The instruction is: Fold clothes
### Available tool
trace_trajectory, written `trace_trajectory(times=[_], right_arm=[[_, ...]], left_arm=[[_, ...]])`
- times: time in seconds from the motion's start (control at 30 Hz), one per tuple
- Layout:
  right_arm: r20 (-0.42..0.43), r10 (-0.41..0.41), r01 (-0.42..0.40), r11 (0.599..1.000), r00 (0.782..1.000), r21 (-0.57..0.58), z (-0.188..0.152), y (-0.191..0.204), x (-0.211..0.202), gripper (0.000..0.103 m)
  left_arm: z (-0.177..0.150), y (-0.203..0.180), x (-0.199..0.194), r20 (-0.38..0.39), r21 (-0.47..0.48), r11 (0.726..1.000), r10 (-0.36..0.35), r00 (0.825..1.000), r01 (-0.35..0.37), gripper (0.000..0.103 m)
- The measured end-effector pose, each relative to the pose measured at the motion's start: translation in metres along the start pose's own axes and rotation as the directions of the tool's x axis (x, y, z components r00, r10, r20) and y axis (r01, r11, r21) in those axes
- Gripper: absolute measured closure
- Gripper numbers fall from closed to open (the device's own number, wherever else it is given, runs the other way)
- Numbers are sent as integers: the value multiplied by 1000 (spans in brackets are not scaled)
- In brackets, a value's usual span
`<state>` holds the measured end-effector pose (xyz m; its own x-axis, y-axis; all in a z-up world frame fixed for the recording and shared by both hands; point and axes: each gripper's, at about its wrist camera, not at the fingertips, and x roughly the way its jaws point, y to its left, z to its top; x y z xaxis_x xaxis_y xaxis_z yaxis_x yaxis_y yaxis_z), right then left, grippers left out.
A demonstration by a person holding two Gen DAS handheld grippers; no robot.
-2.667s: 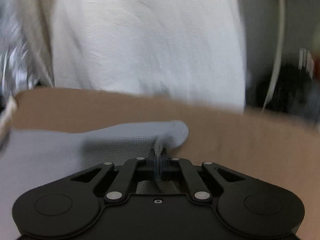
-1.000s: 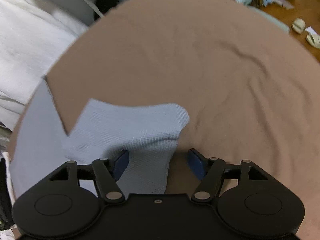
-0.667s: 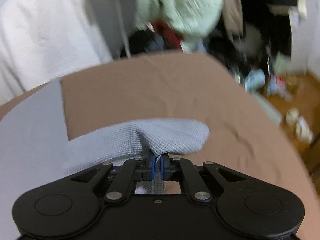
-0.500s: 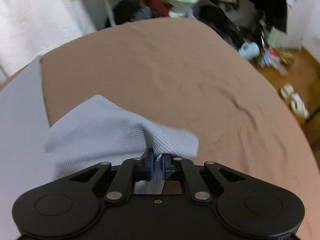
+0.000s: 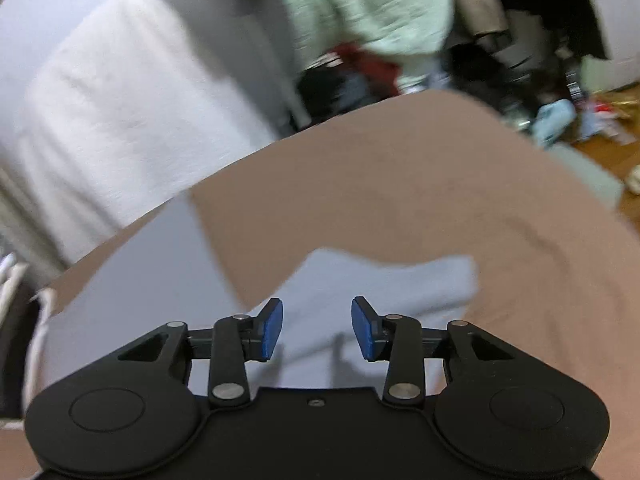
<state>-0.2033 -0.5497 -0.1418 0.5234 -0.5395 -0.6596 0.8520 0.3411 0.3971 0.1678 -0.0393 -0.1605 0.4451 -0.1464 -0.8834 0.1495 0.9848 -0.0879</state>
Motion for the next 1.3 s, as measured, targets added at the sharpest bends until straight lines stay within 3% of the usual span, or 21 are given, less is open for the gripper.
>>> trace_trajectory(times=[0.07,0.1,0.13,0.17,0.2,0.23,0.3,0.37,0.43,0.5,0.57,0.6,0.67,0.73,0.8,0.9,0.97,1.0,1.07,1.2,1.3], right_arm=[[-37,22,-23,999,999,-40,-7,14,12,59],[-54,32,-35,998,998,-58,-10,21,17,59],[-61,43,-47,996,997,-72,-11,26,20,59],[-68,53,-59,995,996,-86,-12,32,23,59],[-76,64,-71,993,995,-99,-12,37,26,59],[-84,75,-84,990,994,-112,-12,42,28,59],[-106,112,-126,983,988,-137,-6,40,28,59],[-138,156,-177,972,978,-156,-2,34,24,59],[-163,191,-213,969,968,-124,0,29,19,59],[-187,227,-247,965,956,-91,3,24,14,59],[-209,263,-280,958,942,-58,5,19,9,51],[-217,274,-288,957,937,-37,7,16,7,49],[-209,233,-231,972,950,31,10,5,8,49],[-204,251,-238,967,946,87,11,-8,9,49],[-197,268,-243,960,943,142,12,-21,11,49],[-185,293,-251,943,938,220,13,-40,13,49],[-175,303,-259,936,937,237,11,-43,13,49],[-173,307,-262,934,936,242,9,-44,14,49],[-199,306,-260,939,931,224,7,-36,18,49],[-277,405,-357,911,871,207,-2,-16,32,49],[-333,388,-374,921,860,108,-4,1,37,48]], left_arm=[[-4,-16,3,34,76,996,36,999,-38,2],[-7,-21,1,68,108,994,28,997,-36,10],[-10,-26,-1,103,139,990,16,994,-31,37],[-11,-31,-7,129,165,986,-4,992,-18,83],[-12,-36,-13,152,191,982,-25,988,-5,98],[-13,-42,-19,173,219,976,-38,984,-1,97],[-24,-61,-38,276,322,945,-41,960,-52,97],[-34,-83,-57,334,403,913,-91,938,-55,97],[-43,-112,-81,336,456,889,-205,919,32,97],[-54,-148,-104,349,539,838,-315,883,86,97],[-67,-191,-129,339,628,766,-429,837,139,97],[-74,-217,-142,314,675,715,-503,806,183,97],[-87,-267,-153,250,742,620,-609,753,255,97],[-101,-311,-166,184,787,529,-692,698,317,97],[-113,-346,-171,108,796,465,-739,665,387,97],[-128,-379,-149,-69,736,391,-769,636,552,89],[-141,-382,-125,-146,685,422,-719,680,593,55],[-148,-383,-113,-184,659,442,-690,700,609,52],[-151,-361,-100,-140,666,503,-642,754,552,52],[-157,-314,-75,-32,673,613,-534,845,413,51],[-151,-278,-74,37,697,635,-496,867,334,42]])
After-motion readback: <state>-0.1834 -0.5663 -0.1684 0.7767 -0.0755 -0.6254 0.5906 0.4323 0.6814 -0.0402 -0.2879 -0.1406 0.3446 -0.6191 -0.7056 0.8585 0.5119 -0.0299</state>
